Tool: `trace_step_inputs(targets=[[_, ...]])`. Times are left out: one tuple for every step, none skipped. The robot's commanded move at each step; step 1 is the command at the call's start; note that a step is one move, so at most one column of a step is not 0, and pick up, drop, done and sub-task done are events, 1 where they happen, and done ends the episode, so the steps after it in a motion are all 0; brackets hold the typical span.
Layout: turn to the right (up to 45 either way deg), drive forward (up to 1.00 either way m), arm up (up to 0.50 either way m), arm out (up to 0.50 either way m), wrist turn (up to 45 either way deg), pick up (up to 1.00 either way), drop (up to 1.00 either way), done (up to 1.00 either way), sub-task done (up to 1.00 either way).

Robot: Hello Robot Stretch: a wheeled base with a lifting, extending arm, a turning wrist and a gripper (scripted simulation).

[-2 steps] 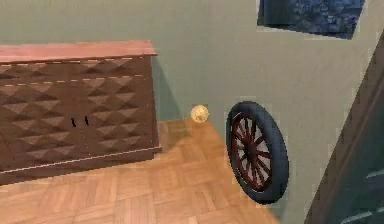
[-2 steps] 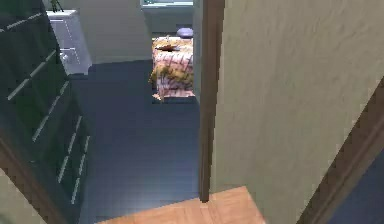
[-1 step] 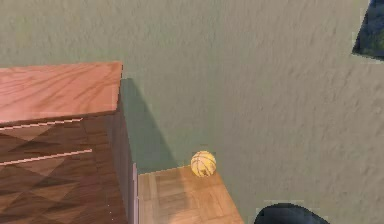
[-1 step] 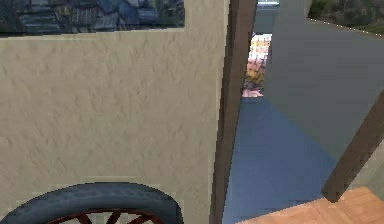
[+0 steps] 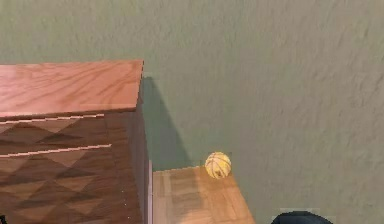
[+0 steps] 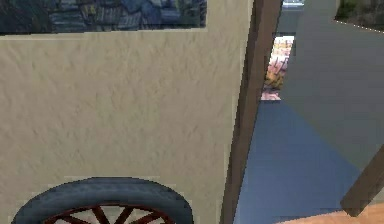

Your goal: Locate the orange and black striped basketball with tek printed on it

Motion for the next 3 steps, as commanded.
trace_step_inputs(targets=[[0.0, 0.50, 0.00, 0.00, 0.0, 0.00, 0.00, 0.00, 0.00], [12.0, 0.00, 0.00, 0.00, 0.0, 0.00, 0.00, 0.00, 0.00], [0.0, 0.00, 0.00, 0.00, 0.0, 0.00, 0.00, 1.00, 0.00]])
